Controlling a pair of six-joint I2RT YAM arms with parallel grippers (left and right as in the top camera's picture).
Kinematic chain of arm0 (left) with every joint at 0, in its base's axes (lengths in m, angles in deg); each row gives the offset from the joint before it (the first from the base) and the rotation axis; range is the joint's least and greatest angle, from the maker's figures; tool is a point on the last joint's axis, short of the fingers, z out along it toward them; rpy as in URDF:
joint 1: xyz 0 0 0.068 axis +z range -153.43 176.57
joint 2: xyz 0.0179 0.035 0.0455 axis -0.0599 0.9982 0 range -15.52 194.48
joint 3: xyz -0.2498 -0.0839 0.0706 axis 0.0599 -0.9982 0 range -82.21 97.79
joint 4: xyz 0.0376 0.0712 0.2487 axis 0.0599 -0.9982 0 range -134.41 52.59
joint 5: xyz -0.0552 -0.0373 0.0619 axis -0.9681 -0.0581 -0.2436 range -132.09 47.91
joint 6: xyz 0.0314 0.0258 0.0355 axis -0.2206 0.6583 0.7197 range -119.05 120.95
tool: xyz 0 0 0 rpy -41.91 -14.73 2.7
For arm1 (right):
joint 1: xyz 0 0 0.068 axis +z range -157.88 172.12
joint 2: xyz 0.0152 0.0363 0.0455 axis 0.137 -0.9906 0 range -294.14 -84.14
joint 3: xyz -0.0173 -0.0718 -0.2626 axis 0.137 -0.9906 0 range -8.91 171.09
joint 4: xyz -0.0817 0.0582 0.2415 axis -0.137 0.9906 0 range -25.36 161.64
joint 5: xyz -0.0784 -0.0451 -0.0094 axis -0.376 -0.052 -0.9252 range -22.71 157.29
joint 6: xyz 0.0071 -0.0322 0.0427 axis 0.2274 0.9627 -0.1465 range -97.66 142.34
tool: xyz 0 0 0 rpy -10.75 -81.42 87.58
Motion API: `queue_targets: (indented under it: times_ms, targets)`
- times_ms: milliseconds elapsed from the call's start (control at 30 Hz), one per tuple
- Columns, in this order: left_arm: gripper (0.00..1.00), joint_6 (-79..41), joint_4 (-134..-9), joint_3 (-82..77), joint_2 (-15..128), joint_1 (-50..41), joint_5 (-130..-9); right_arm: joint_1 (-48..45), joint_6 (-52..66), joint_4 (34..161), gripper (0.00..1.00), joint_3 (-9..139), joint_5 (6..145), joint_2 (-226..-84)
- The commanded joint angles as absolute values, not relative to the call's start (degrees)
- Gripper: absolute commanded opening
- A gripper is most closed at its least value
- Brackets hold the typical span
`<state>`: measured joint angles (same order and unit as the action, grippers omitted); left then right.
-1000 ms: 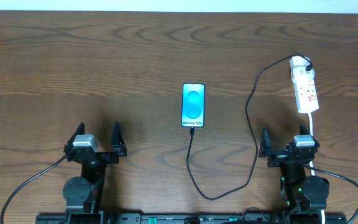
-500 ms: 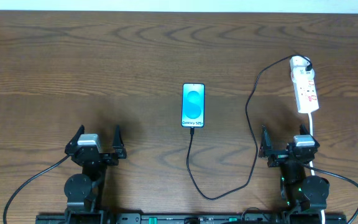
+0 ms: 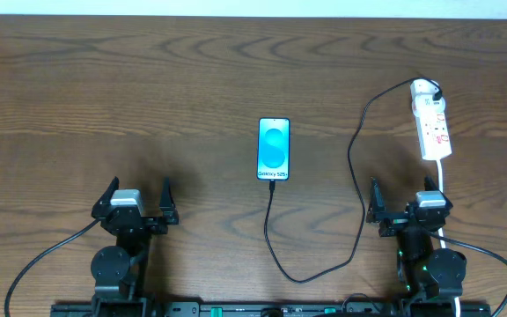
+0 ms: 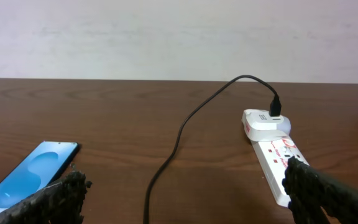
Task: Plug charger to phone and switch on socket
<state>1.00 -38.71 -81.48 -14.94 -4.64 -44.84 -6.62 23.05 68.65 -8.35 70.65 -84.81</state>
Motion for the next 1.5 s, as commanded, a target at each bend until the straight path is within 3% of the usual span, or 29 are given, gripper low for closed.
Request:
queue_targets:
  times_ms: [0,1467]
  targets:
    - [0.98,1.79,-41.64,-82.0,-15.47,-4.36,-42.91,-6.34,23.91,68.72,0.99,-8.59,70.47,-84.46]
    - [0.98,1.79,-41.51,-81.98,-15.25,-4.36,-42.91,-6.38,23.66,69.09,0.99,-8.57,68.7,-84.46]
